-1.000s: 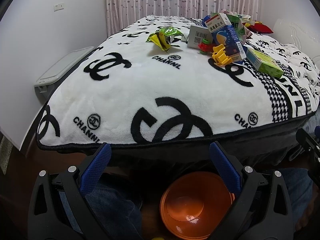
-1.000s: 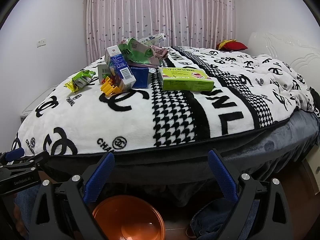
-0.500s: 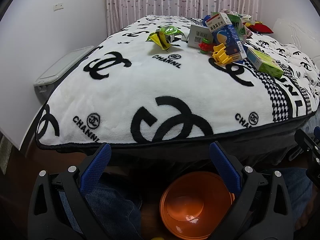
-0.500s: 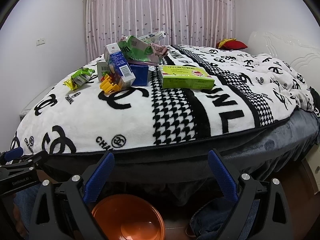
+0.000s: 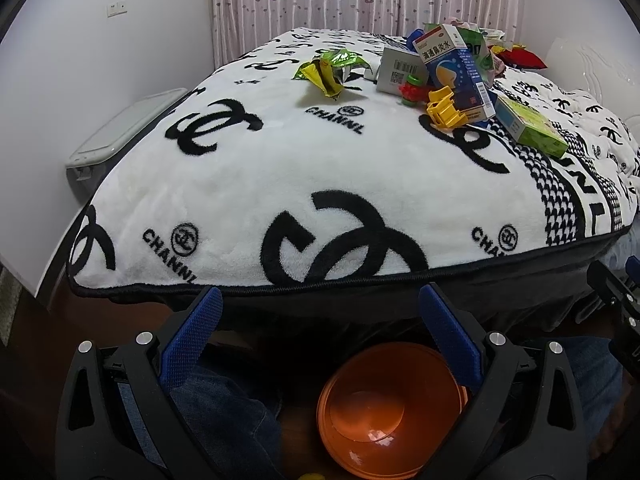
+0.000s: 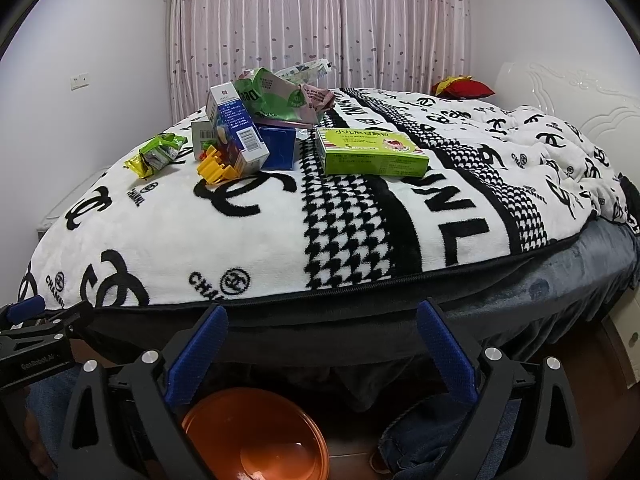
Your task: Collect trash
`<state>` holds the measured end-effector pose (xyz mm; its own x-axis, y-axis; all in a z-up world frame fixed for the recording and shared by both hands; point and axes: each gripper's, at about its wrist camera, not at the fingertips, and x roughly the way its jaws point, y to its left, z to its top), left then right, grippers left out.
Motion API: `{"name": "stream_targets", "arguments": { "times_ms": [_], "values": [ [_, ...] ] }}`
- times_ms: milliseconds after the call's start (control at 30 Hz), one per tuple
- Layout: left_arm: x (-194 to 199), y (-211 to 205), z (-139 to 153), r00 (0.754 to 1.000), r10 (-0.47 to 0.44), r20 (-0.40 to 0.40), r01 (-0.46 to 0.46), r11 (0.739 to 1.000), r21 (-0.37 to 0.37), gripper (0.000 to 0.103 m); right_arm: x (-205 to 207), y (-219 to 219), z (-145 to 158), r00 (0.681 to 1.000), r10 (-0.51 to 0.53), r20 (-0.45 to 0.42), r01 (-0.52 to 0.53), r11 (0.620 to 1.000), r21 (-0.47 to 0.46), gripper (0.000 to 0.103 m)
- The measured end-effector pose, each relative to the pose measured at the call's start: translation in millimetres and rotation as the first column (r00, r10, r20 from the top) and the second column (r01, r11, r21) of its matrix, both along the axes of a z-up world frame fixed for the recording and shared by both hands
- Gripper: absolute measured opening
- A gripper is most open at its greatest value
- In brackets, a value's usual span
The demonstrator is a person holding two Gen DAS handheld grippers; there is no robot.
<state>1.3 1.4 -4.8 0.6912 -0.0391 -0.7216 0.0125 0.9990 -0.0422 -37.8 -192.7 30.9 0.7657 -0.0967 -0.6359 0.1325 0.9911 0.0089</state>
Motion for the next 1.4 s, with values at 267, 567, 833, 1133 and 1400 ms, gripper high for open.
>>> {"name": "stream_targets", "arguments": {
  "times_ms": [267,567,833,1133,1400],
  "values": [
    [23.6,-18.7,16.0,0.996,-0.079,0.035,0.081,0.994,-0.067,0.096,-3.2,-6.8,14.7,0.999,-0.011,0.039,0.012,1.000,-0.023,0.098],
    [99.4,-83.4,61.8,0.981,-0.164,0.105,0.172,0.983,-0.069,0.096,-12.7,-11.6,40.2,0.997,0.038,0.067,-0.033,0.998,-0.062,0.098],
    [193.4,-125.0,64.4,0.996,-0.087,-0.032,0.084,0.994,-0.074,0.096,-8.3,-13.7,33.7,0.997,0.049,0.055,-0.045,0.996,-0.076,0.098],
    [215.5,-119.9,52.0,0.989,-0.088,-0.116,0.060,0.973,-0.221,0.048,13.3,-22.5,15.7,0.997,0.075,0.002,-0.075,0.996,-0.047,0.098],
    [185.8,-114.4,77.0,0.986,-0.161,-0.034,0.148,0.957,-0.248,0.035,25.4,-20.3,9.2,0.996,0.087,-0.017,-0.088,0.995,-0.057,0.098]
  ]
}}
